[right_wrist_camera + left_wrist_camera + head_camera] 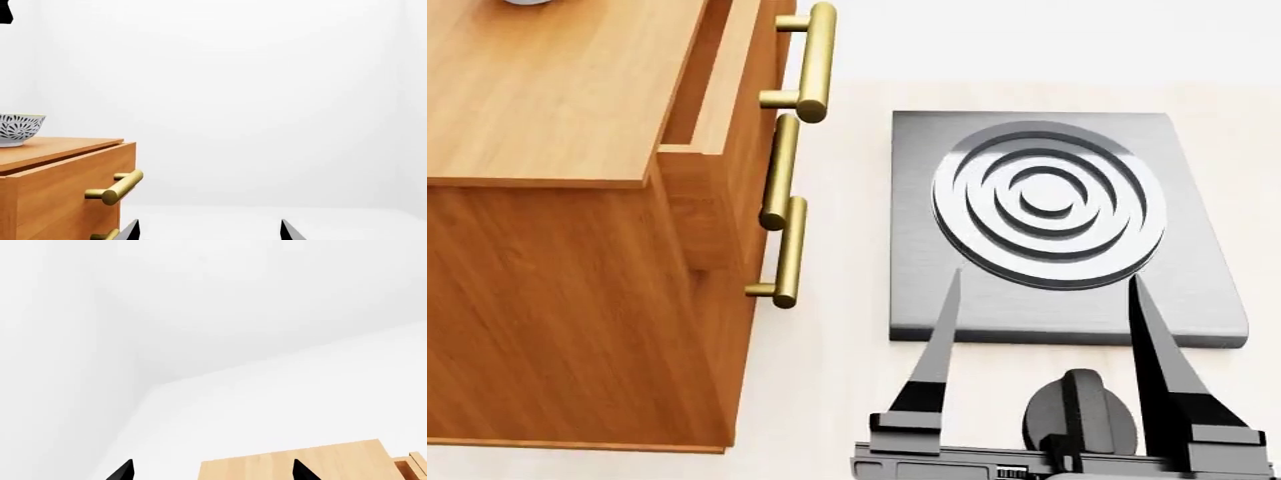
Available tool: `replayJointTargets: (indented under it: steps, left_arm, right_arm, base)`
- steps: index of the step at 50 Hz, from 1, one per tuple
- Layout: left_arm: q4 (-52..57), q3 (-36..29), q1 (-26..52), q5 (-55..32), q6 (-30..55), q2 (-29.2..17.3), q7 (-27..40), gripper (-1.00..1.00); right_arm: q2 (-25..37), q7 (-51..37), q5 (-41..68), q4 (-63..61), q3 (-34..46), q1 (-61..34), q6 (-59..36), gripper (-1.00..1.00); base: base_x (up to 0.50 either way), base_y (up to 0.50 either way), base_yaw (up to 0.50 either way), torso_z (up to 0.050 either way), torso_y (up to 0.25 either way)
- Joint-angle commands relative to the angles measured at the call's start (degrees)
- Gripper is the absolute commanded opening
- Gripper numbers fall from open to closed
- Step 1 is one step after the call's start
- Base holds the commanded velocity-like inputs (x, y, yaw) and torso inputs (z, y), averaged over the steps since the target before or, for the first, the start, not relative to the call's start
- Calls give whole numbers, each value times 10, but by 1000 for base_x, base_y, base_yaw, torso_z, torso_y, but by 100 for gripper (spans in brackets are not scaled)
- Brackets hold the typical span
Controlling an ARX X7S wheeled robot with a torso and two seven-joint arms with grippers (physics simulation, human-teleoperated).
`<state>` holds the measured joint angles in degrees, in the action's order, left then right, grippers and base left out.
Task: Pick the akita bowl on the wooden cabinet and place it on the plate.
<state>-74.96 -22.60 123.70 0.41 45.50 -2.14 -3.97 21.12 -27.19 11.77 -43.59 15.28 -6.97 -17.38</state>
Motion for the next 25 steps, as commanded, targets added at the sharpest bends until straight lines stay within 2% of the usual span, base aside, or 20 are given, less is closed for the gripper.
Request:
replayJointTargets:
  steps: [1,7,13,25]
  left_arm:
    - [0,-18,29,-1,-1,7,-15,100]
    - [0,-26,38,-2,-3,8,-21,100]
    - [0,0,45,-25,-24,4,-22,100]
    - [0,-2,46,-16,-30,3,-14,100]
  right_arm:
    - [1,-1,2,3,1,-1,3,100]
    - [2,-2,2,1,2,-1,2,100]
    - [3,-2,3,0,4,-1,2,100]
    - [5,-4,4,0,5,0,3,100]
  base:
    - [0,0,0,0,0]
    - [0,0,0,0,0]
    - [0,0,0,0,0]
    - [0,0,0,26,-246]
